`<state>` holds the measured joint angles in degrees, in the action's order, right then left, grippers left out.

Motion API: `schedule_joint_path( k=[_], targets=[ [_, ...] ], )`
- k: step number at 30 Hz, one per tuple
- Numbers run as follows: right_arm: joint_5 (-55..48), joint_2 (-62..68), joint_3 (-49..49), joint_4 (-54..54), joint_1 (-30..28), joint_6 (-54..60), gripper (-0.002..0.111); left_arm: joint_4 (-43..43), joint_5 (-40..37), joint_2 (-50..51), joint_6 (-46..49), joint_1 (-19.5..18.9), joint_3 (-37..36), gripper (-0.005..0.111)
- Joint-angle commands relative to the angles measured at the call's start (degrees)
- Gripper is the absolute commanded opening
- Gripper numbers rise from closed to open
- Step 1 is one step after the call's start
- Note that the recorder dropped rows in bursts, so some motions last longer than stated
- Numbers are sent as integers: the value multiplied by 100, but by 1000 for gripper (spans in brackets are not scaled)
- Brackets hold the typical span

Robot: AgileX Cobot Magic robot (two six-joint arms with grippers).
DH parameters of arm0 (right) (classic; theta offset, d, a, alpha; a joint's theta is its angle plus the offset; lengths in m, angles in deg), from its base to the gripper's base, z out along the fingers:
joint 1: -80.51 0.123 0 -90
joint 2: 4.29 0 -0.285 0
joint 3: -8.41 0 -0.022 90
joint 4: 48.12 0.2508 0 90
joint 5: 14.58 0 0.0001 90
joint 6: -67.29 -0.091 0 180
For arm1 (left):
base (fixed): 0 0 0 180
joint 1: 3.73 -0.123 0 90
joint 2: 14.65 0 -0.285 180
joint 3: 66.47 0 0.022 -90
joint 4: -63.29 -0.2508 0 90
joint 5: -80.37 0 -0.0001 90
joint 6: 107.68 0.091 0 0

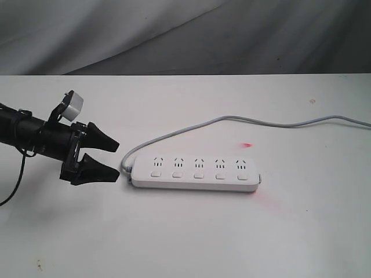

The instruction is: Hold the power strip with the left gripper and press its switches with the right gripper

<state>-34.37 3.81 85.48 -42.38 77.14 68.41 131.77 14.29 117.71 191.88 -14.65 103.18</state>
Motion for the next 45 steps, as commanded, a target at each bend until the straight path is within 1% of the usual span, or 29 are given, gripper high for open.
schedule_joint_path(
  k=[1, 5, 12, 21, 26, 29, 33, 35, 42, 45],
  targets=[
    [14, -31, 15, -65, 4, 14, 0, -64, 185, 199, 39, 294, 226, 95],
    [14, -31, 15, -65, 4, 14, 0, -186, 229, 282, 39, 503, 380, 95],
    [14, -31, 15, -65, 4, 14, 0, -170, 335, 526, 39, 583, 617, 95],
    [14, -31, 15, -39, 3, 14, 0, -278, 623, 660, 39, 846, 617, 95],
    [14, -31, 15, -39, 3, 14, 0, -616, 942, 669, 39, 1081, 617, 95],
    [14, -31, 15, -39, 3, 14, 0, -671, 931, 669, 39, 1099, 617, 90],
    [14, -31, 15, -39, 3, 14, 0, -700, 1009, 669, 39, 1089, 617, 73],
    [14, -31, 15, -39, 3, 14, 0, -742, 1024, 669, 39, 1089, 617, 68],
    [14, -31, 15, -39, 3, 14, 0, -916, 1045, 669, 39, 1089, 597, 68],
    [14, -31, 15, -39, 3, 14, 0, -893, 1218, 669, 39, 1089, 611, 68]
  ],
)
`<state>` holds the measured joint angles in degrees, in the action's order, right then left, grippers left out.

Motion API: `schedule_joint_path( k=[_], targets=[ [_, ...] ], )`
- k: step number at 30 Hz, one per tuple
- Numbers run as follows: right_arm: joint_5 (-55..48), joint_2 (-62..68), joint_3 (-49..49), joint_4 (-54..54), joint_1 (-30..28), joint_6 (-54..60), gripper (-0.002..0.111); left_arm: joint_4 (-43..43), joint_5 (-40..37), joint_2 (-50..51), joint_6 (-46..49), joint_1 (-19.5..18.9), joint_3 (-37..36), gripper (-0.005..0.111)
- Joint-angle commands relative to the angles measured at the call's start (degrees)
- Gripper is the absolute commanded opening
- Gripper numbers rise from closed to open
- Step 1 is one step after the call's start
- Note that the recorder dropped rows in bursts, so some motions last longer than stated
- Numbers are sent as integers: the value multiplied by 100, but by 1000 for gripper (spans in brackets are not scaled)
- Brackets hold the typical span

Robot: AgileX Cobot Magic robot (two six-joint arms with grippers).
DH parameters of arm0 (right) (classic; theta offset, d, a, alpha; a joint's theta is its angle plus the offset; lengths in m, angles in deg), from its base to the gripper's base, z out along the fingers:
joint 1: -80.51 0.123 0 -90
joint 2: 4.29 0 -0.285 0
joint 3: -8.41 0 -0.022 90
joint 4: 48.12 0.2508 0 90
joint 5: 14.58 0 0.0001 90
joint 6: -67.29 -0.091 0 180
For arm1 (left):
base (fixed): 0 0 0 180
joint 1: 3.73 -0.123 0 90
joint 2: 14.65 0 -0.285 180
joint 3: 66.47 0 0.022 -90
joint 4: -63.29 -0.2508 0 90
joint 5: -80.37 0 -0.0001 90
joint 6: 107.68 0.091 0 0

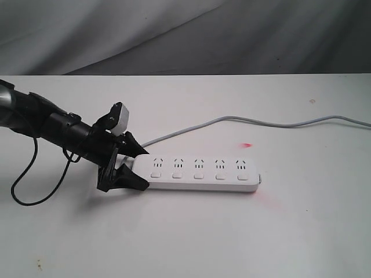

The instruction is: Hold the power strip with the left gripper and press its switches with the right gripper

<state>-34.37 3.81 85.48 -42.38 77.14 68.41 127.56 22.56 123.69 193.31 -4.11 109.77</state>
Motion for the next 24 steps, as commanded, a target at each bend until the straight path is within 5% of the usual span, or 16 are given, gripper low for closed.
schedule_joint_path(
  k=[1, 24],
  targets=[
    [14, -31, 15, -39, 3, 14, 0, -472, 455, 71, -104, 35, -47, 68],
    [14, -31, 15, -24, 3, 14, 0, -494, 561, 71, -104, 35, -47, 68]
  ],
)
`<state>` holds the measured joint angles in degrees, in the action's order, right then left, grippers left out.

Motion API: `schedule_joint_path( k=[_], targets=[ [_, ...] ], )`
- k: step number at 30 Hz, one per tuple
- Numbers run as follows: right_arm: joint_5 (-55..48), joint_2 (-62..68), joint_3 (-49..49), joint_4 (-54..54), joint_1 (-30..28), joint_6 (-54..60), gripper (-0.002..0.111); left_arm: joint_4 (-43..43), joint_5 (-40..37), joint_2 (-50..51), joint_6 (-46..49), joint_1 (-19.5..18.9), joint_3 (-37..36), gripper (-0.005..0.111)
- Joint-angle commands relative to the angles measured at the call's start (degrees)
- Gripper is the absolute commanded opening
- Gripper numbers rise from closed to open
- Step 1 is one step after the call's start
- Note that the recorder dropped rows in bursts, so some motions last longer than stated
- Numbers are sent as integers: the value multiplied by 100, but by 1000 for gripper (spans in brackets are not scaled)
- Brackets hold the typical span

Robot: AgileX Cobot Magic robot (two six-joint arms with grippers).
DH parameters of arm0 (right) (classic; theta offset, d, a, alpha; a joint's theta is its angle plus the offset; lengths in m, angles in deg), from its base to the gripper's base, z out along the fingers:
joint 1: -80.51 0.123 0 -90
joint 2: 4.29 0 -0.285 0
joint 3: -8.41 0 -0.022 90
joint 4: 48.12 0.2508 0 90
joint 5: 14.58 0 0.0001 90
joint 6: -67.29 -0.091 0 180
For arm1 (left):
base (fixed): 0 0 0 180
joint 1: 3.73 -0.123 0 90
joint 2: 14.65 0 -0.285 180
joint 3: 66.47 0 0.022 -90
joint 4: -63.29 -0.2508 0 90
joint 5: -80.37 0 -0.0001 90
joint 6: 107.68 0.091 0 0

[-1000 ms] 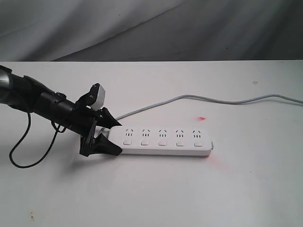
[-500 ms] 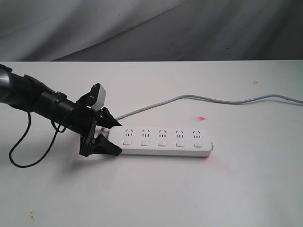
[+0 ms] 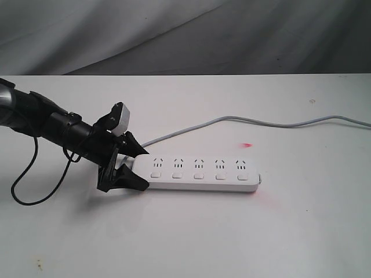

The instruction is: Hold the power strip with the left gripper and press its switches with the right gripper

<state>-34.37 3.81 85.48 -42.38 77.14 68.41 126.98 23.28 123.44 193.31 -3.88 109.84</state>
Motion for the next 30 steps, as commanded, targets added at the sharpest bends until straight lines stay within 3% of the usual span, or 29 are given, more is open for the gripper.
schedule_joint_path(
  k=[1, 4, 9, 19, 21, 26, 30],
  targets=[
    [14, -31, 15, -24, 3, 14, 0, -435, 489, 96, -104, 12, -55, 68],
    [356, -31, 15, -101, 3, 54, 0, -435, 475, 96, -104, 12, -55, 68],
    [1887, -31, 15, -48, 3, 29, 0, -435, 464, 96, -104, 12, -55, 68],
    [6372, -31, 15, 219, 3, -444, 0, -435, 464, 96, -104, 12, -55, 68],
    [6305, -31, 15, 435, 3, -1111, 0, -435, 464, 96, -104, 12, -55, 68],
    [3605, -31, -664, 428, 3, -783, 0, -435, 464, 96, -104, 12, -55, 68],
    [3098, 429, -1120, 428, 3, -546, 0, -435, 464, 96, -104, 12, -55, 68]
  ],
)
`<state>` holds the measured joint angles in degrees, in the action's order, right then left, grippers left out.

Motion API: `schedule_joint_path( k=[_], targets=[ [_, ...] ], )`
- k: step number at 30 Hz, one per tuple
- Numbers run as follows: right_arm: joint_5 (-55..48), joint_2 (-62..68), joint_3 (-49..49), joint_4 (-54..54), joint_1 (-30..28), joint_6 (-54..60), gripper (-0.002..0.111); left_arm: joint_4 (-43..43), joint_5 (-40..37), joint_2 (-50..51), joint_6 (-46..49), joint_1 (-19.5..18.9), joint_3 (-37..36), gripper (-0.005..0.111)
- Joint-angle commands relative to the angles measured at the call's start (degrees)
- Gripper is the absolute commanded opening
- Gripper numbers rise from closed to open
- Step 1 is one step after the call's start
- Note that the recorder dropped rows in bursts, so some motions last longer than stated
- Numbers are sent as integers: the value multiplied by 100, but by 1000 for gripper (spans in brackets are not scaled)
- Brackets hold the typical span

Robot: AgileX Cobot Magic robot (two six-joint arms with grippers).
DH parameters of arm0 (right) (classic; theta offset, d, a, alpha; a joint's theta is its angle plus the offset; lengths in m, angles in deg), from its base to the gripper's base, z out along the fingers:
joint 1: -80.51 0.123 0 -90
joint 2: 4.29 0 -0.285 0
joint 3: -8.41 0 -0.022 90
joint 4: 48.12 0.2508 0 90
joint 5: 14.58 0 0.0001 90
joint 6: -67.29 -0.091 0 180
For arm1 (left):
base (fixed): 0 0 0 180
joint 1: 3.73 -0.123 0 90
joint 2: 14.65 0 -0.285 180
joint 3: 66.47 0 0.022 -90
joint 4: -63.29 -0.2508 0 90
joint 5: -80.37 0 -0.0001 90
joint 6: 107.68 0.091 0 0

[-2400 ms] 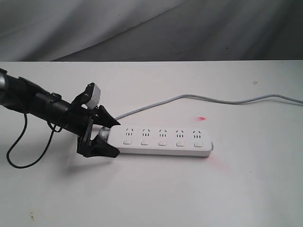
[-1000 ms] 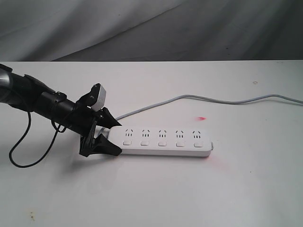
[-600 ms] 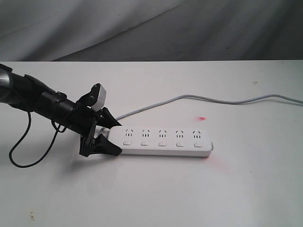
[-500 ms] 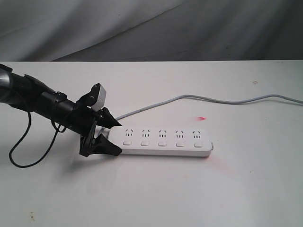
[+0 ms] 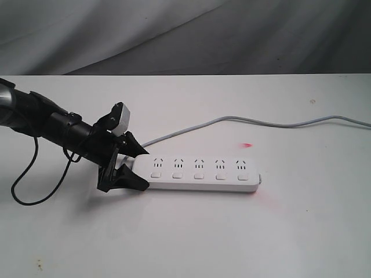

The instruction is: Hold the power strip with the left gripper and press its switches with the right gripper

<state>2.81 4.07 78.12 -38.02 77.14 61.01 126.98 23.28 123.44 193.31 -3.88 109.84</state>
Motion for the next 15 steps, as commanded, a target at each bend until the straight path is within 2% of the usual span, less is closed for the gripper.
schedule_joint_path(
  k=[1, 6, 10, 15],
  targets=[
    [-680, 632, -529, -8, 3, 195, 0, -435, 464, 96, -104, 12, -55, 68],
    [-2199, 2261, -1780, -8, 3, 787, 0, -435, 464, 96, -104, 12, -55, 68],
    [-2990, 3719, -2926, -74, 3, 1256, 0, -435, 464, 96, -104, 12, -55, 68],
    [-4642, 5349, -4692, -74, 3, 2533, 0, -435, 464, 96, -104, 12, -55, 68]
  ],
)
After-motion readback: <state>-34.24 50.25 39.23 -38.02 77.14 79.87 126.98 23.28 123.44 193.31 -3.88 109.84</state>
